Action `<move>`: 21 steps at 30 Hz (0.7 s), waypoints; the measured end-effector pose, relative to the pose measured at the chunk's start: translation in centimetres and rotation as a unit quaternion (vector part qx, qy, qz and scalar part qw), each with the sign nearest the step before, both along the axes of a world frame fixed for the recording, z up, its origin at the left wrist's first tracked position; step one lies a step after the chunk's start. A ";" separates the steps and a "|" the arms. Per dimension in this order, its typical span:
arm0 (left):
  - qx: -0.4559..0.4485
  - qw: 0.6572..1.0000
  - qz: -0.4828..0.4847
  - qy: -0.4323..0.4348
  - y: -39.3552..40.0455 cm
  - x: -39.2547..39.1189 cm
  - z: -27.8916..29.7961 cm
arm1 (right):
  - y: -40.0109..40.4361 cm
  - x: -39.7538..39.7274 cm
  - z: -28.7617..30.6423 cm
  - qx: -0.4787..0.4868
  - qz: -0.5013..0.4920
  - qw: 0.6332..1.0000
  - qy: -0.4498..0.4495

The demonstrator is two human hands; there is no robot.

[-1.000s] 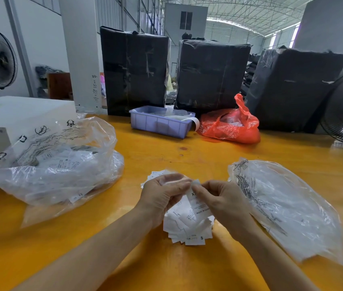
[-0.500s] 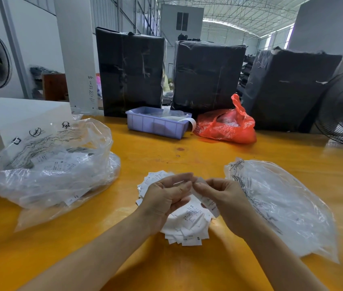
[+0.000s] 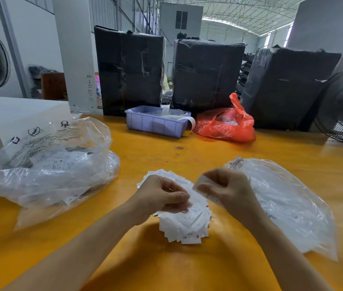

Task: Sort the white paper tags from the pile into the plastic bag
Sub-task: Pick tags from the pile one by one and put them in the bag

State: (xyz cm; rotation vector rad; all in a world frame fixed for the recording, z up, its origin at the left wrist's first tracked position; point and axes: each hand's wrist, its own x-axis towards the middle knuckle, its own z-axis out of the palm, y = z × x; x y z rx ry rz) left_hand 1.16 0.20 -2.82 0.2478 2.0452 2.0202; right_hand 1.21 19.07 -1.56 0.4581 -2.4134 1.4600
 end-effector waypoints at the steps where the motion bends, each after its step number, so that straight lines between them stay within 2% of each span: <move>1: 0.022 1.000 0.009 -0.004 0.0 0.0 -0.1 | 0.2 0.0 0.2 -0.027 -0.019 0.999 0.017; 6: 0.100 0.994 0.039 -0.017 0.4 0.0 -0.3 | 0.3 0.1 0.5 -0.059 -0.030 0.996 0.057; 14: 0.030 0.997 0.030 0.059 0.8 0.2 -0.5 | 0.2 0.0 0.4 -0.020 -0.030 0.997 0.069; 21: 0.012 0.997 0.024 0.073 0.8 0.2 -0.5 | 0.3 0.1 0.2 0.006 -0.010 0.997 0.071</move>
